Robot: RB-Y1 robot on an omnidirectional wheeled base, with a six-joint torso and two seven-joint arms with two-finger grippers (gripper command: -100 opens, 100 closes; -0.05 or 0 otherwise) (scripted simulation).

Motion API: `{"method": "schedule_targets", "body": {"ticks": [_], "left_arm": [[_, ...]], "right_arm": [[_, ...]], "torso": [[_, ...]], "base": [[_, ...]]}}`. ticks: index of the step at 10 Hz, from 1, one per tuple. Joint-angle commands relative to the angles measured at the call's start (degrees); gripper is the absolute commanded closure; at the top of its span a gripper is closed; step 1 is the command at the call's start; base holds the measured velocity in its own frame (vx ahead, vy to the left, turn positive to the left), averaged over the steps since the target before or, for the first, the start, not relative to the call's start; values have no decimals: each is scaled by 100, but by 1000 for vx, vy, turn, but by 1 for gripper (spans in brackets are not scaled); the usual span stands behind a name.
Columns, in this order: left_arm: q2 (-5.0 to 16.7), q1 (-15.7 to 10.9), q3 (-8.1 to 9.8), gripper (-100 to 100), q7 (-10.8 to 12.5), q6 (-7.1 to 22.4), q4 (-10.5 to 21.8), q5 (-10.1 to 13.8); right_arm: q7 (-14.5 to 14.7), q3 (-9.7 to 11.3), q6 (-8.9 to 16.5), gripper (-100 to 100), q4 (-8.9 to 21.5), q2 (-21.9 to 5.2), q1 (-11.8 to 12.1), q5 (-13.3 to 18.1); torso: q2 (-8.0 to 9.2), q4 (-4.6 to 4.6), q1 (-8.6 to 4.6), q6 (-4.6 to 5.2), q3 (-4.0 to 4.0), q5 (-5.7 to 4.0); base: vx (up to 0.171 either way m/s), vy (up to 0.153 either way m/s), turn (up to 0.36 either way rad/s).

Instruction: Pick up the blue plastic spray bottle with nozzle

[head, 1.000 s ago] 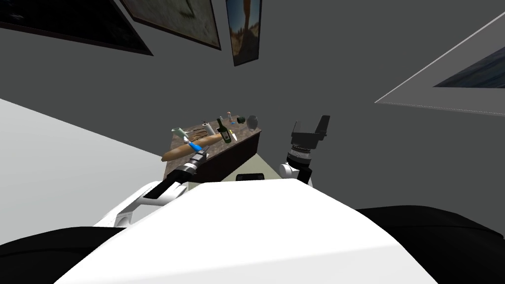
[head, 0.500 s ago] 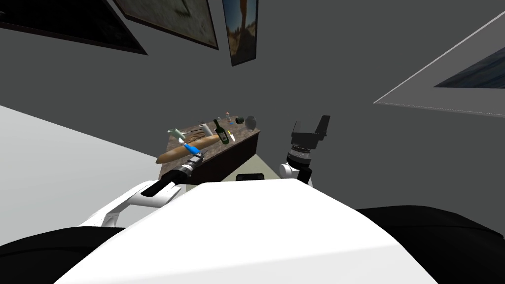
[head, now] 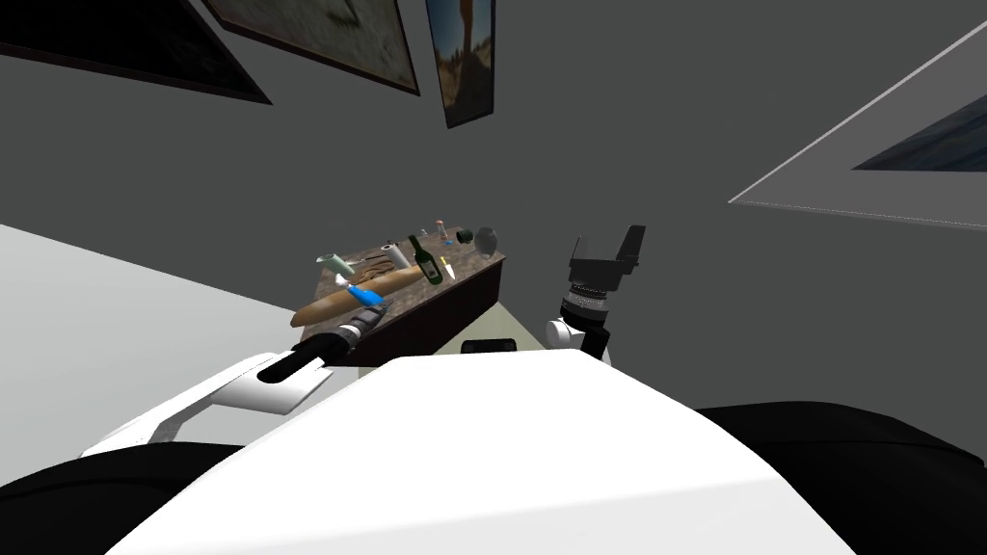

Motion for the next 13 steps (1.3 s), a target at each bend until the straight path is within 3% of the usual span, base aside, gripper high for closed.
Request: {"method": "schedule_targets", "body": {"ticks": [1,2,3,6,7,13], "left_arm": [[86,37,28,-100,-45,171,59,-23],[268,112,115,-100,-96,368,129,-26],[268,112,115,-100,-96,368,129,-26],[764,312,371,-100,-251,886,328,-59],[764,312,371,-100,-251,902,328,-59],[1444,600,786,-100,-515,1657,626,-164]], "right_arm": [[0,0,0,0,0,0,0,0],[0,0,0,0,0,0,0,0],[0,0,0,0,0,0,0,0],[0,0,0,0,0,0,0,0],[0,0,0,0,0,0,0,0],[0,0,0,0,0,0,0,0]], "torso": [[0,0,0,0,0,0],[4,1,0,-2,2,1],[4,1,0,-1,2,1],[1,0,0,0,1,1],[-3,-1,0,0,-2,1],[1,0,4,0,0,3]], "base": [[35,-35,-14],[34,-42,-16],[26,-31,-11],[43,-36,-33],[38,-27,-8],[40,-25,-28]]}}
